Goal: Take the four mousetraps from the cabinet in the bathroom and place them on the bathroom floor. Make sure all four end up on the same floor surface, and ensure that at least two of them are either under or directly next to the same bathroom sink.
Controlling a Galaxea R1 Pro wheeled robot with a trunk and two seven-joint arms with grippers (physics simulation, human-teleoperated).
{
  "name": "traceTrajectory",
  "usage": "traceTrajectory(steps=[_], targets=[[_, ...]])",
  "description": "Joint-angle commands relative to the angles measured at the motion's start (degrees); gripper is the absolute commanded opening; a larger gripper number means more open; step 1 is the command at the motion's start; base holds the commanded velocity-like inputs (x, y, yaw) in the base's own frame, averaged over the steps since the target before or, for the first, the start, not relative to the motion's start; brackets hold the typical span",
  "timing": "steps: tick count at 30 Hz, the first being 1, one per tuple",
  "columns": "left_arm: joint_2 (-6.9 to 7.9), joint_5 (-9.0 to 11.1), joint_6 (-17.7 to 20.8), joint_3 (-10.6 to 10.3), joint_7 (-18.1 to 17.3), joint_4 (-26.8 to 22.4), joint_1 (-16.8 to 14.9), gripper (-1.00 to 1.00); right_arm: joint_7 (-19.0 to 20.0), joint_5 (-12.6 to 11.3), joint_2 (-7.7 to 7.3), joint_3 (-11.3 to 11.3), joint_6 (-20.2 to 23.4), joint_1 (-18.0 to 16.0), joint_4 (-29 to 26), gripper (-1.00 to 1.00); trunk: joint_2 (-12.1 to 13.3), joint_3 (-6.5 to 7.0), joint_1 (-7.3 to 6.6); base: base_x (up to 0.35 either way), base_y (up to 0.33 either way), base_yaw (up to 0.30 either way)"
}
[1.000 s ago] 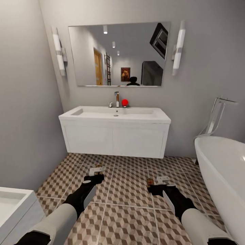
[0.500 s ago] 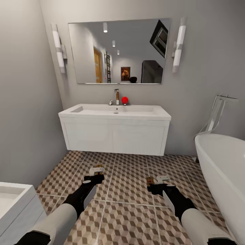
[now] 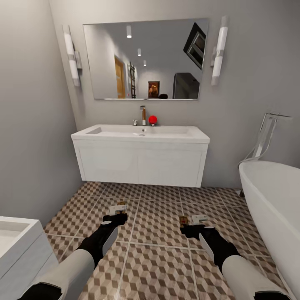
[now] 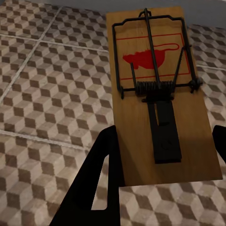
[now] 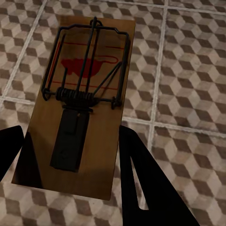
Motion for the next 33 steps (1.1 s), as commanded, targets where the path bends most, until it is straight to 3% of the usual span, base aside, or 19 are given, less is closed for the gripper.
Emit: traceTrajectory(steps=[1,9,23,33], targets=[[0.04,0.50,0.28,-0.49,0.47,-0.13,-0.02,-1.00,0.23,-0.01,-0.01,0.06,0.33,-0.02,-0.11,-1.00,-0.44,-0.24,0.21,0.000,0.000,0.000],[0.02,0.58,0.26,-0.60,0.36,-0.05,-0.02,-1.00,-0.75,0.05,0.07,0.06,-3.26,-0.02,0.03,-1.00,-3.65,-1.68,1.97,0.000,0.000,0.000],[0.17,0.60,0.19,-0.72,-0.43,0.10,-0.02,-1.00,-5.87,-0.09,0.58,0.06,-4.27,-0.02,0.23,-1.00,-9.27,-4.19,5.05,0.000,0.000,0.000],[0.17,0.50,0.18,-0.75,0.08,-0.08,-0.02,-1.00,-6.49,0.04,0.32,0.08,-4.18,-0.02,0.15,-1.00,-9.40,-6.41,5.30,0.000,0.000,0.000]])
